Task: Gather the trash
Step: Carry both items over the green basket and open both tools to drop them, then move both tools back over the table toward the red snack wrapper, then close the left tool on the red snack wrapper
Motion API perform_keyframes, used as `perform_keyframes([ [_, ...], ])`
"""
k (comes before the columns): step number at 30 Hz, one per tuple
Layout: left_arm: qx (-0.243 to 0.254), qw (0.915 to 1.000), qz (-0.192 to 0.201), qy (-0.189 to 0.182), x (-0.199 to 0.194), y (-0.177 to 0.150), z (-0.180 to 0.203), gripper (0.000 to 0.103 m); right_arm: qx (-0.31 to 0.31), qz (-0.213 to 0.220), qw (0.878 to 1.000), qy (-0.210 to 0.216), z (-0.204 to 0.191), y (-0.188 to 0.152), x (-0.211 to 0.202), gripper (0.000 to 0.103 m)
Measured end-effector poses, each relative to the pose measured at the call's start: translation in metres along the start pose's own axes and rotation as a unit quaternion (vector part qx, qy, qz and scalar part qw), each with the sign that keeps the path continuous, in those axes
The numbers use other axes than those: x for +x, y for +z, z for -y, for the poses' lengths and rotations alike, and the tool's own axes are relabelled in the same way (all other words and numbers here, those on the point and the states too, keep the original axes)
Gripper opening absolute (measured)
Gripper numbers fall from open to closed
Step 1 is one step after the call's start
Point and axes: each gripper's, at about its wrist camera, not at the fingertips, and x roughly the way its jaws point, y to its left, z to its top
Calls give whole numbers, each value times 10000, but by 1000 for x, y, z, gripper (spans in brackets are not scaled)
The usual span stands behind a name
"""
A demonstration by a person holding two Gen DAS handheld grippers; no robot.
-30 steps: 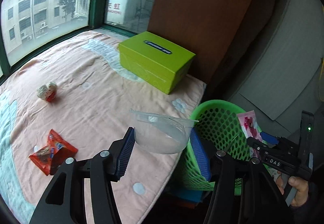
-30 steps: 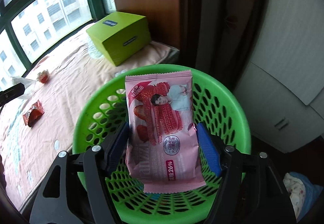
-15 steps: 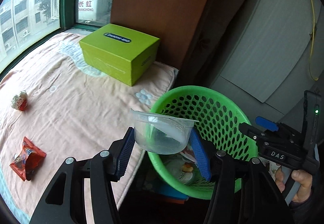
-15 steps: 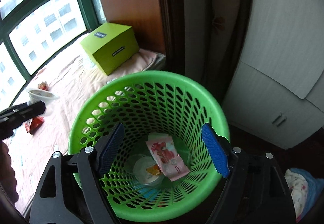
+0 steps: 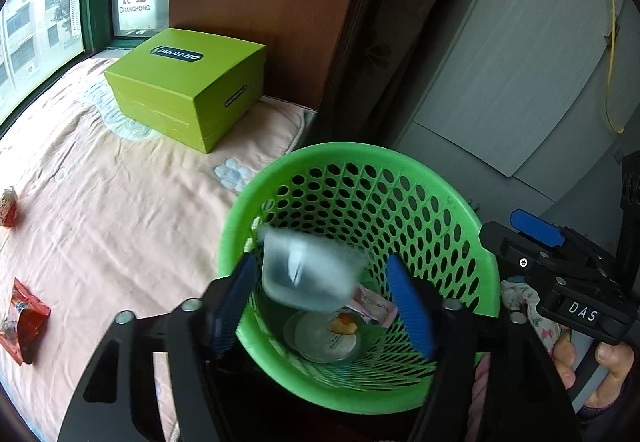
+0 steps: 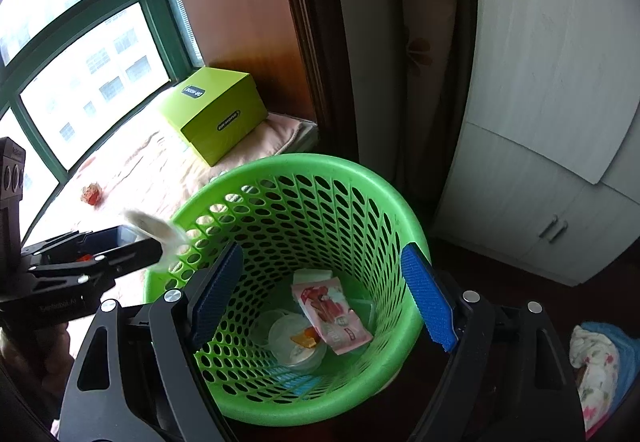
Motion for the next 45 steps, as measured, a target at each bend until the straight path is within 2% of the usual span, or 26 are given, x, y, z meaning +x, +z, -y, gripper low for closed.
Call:
perform_keyframes([
  [6, -82, 10000, 38, 15, -6, -6, -4, 67, 5, 2, 10000, 87, -3, 0, -1, 81],
  [15, -498, 9968, 222, 586, -38, -21, -53, 67, -259, -55, 9991, 337, -32, 1, 2, 81],
  [23, -870, 9883, 309, 1218, -68, -45, -118, 67, -632, -133, 9959, 634, -74, 4, 9, 81],
  [30, -1063, 9792, 160, 1723, -85, -69, -184, 67, -931, -227, 9916, 865, -112, 5, 17, 81],
  [32, -1077, 9766, 85, 1861, -88, -75, -204, 74, -999, -255, 9905, 913, -122, 7, 20, 82],
  [34, -1092, 9733, 28, 2018, -90, -81, -221, 76, -1082, -291, 9890, 969, -132, 8, 23, 82],
  [38, -1073, 9716, -93, 2109, -89, -88, -248, 76, -1242, -360, 9862, 1038, -152, 9, 29, 83],
  [45, -952, 9731, -362, 2067, -74, -95, -273, 76, -1509, -459, 9807, 1160, -185, 9, 40, 85],
])
